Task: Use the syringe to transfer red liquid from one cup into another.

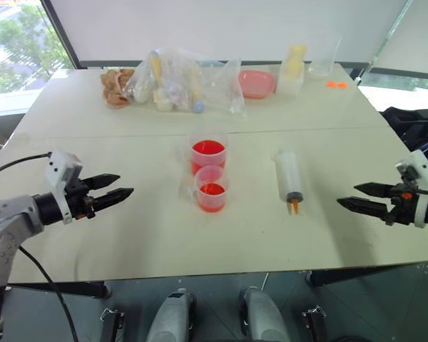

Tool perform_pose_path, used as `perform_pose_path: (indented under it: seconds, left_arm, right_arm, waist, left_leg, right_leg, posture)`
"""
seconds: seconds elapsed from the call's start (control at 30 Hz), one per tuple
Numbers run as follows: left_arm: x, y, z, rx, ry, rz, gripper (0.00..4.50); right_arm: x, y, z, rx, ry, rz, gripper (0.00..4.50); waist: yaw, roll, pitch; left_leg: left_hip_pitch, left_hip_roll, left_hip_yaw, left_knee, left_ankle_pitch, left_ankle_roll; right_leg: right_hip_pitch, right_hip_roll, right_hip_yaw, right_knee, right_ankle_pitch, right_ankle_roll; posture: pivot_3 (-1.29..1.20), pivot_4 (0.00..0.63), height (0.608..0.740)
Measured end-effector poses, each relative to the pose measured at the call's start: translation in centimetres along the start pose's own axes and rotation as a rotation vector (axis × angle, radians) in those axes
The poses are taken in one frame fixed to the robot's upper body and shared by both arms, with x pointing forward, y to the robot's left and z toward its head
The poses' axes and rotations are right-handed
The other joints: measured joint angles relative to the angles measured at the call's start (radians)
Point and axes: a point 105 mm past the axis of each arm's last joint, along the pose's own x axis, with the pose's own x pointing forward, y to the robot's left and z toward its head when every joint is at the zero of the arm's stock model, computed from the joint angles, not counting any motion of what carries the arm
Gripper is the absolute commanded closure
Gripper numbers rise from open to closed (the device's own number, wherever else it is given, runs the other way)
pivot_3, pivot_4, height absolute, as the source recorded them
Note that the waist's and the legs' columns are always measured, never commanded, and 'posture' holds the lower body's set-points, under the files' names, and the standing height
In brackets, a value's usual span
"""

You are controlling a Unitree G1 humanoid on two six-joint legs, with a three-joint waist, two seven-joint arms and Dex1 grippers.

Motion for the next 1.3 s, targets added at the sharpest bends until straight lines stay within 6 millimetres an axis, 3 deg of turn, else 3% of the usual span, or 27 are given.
perform_pose_path:
  seconds: [0.6, 0.77, 0.97, 1.1, 1.17, 1.3]
  left_arm:
    - [0.2, 0.2, -0.5, -0.014, -0.004, 0.009, 1.41]
    - [0.9, -0.1, -0.2, 0.001, 0.005, -0.038, 1.41]
    - [1.8, 0.1, 2.2, 0.060, -0.014, -0.098, 1.41]
    - [2.5, -0.2, 6.9, 0.194, -0.059, -0.198, 1.41]
    - [2.5, -0.7, 8.8, 0.277, -0.083, -0.230, 1.41]
    - [3.2, -1.5, 9.8, 0.333, -0.113, -0.253, 1.41]
  right_arm:
    - [0.8, -0.2, -0.2, -0.050, 0.011, -0.015, 0.07]
    - [1.1, -0.5, 0.9, -0.022, 0.017, -0.038, 0.07]
    - [1.9, -0.5, 3.1, -0.034, 0.081, -0.059, 0.07]
    - [3.3, -1.2, 7.7, 0.035, 0.090, -0.114, 0.07]
    - [4.1, -1.4, 9.1, 0.130, 0.094, -0.108, 0.07]
    - [6.1, -2.1, 8.1, 0.273, 0.208, -0.128, 0.07]
  waist:
    - [0.001, 0.000, 0.000]
    - [0.000, 0.000, 0.000]
    - [-0.001, 0.000, 0.000]
    - [-0.009, 0.000, 0.002]
    - [-0.008, 0.000, 0.001]
    - [-0.002, 0.000, 0.001]
  left_leg:
    - [0.000, -0.001, 0.000, 0.000, 0.000, 0.000]
    - [0.000, -0.001, 0.000, 0.000, 0.000, 0.000]
    - [-0.001, -0.001, 0.001, 0.000, 0.000, 0.000]
    - [-0.002, -0.001, 0.001, 0.000, 0.000, 0.000]
    - [-0.002, -0.001, 0.001, -0.002, 0.000, 0.000]
    - [-0.005, -0.002, 0.001, -0.003, -0.001, 0.001]
  right_leg:
    - [0.000, -0.001, 0.000, -0.001, 0.000, 0.000]
    - [0.000, -0.001, 0.000, -0.001, 0.000, 0.000]
    - [-0.001, -0.002, -0.001, -0.001, 0.000, 0.000]
    - [-0.003, -0.001, -0.001, -0.001, 0.001, -0.001]
    - [-0.003, -0.001, -0.001, -0.001, 0.001, -0.001]
    - [-0.006, -0.002, -0.002, -0.001, 0.003, 0.004]
  posture:
    - [0.00, 0.150, 0.740]
    - [0.00, 0.150, 0.740]
    - [0.00, 0.150, 0.740]
    - [0.00, 0.150, 0.740]
    - [0.00, 0.150, 0.740]
    - [0.00, 0.150, 0.740]
